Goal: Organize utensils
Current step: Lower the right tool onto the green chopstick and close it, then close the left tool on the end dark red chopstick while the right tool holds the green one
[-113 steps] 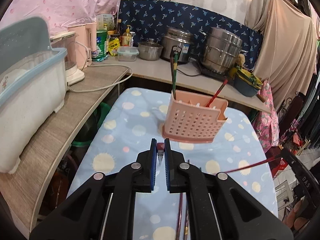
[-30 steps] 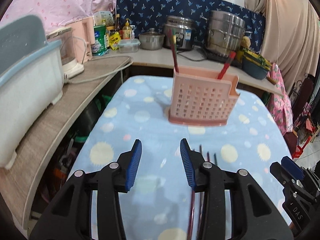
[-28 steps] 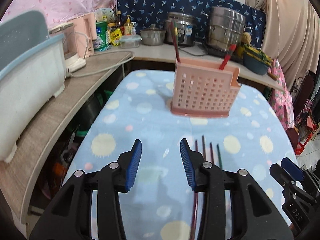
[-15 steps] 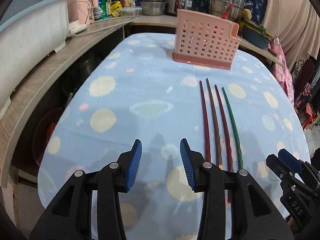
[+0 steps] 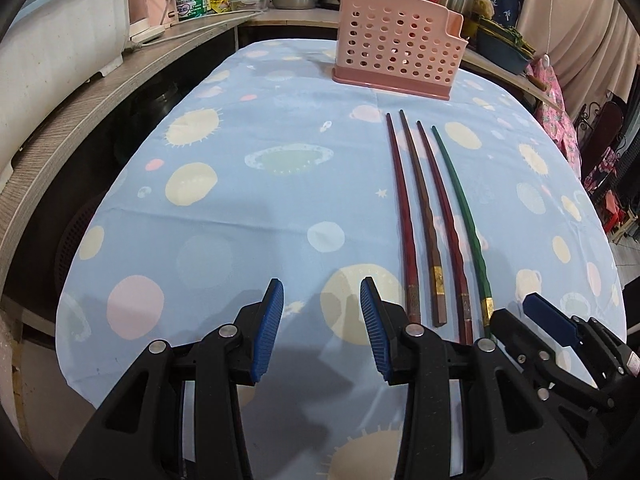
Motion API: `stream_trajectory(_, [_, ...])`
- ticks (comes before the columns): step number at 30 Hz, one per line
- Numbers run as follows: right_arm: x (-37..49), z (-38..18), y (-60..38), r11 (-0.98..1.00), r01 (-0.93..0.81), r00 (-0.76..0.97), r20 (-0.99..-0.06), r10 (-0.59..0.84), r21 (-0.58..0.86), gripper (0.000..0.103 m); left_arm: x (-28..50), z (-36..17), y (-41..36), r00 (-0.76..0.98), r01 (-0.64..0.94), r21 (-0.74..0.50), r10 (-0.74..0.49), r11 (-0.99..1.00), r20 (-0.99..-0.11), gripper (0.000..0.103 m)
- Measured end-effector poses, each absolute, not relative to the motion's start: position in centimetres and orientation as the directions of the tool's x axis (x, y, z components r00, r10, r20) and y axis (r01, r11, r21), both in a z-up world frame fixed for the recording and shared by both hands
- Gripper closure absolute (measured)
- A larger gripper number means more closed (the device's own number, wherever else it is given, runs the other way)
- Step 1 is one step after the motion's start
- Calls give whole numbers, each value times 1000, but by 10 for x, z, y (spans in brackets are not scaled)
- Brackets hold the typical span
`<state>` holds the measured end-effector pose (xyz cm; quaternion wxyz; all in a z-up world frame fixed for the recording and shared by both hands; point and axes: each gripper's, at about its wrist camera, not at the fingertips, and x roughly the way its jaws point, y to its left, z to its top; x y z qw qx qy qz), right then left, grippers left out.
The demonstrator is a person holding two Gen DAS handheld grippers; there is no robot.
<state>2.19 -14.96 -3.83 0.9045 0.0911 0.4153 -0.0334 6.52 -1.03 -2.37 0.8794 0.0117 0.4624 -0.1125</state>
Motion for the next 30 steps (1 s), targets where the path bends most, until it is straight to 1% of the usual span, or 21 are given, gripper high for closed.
stream_trajectory(1, [22, -39, -147, 982, 133, 652, -758, 13, 132, 64, 65, -24, -10, 545, 209, -83, -187, 974, -817, 65])
stream_trajectory(5, [22, -42, -143, 985, 125, 649, -761, 12, 123, 75, 63, -25, -11, 542, 211, -85, -189, 974, -819, 64])
stream_trajectory(10, [21, -44, -142, 986, 125, 654, -757, 0, 107, 80, 60, -25, -12, 541, 216, -84, -191, 973, -819, 58])
stream_trajectory(12, [21, -44, -142, 987, 129, 655, -756, -11, 96, 85, 59, -26, -14, 539, 220, -84, -193, 972, -820, 58])
stream_trajectory(14, [21, -45, -144, 987, 137, 654, -756, -23, 88, 92, 59, -26, -15, 537, 223, -84, -194, 971, -821, 58])
stream_trajectory(16, [21, -45, -147, 985, 144, 654, -756, -27, 90, 96, 58, -27, -17, 534, 226, -84, -196, 970, -823, 56])
stream_trajectory(17, [20, -45, -148, 985, 147, 654, -756, -25, 95, 96, 57, -27, -18, 534, 227, -83, -196, 970, -823, 51])
stream_trajectory(18, [20, -45, -150, 984, 149, 655, -755, -25, 97, 96, 56, -26, -19, 536, 229, -82, -196, 970, -821, 50])
stream_trajectory(30, [12, -45, -167, 975, 192, 660, -750, -42, 114, 96, 54, -30, -34, 521, 263, -73, -205, 962, -829, 49])
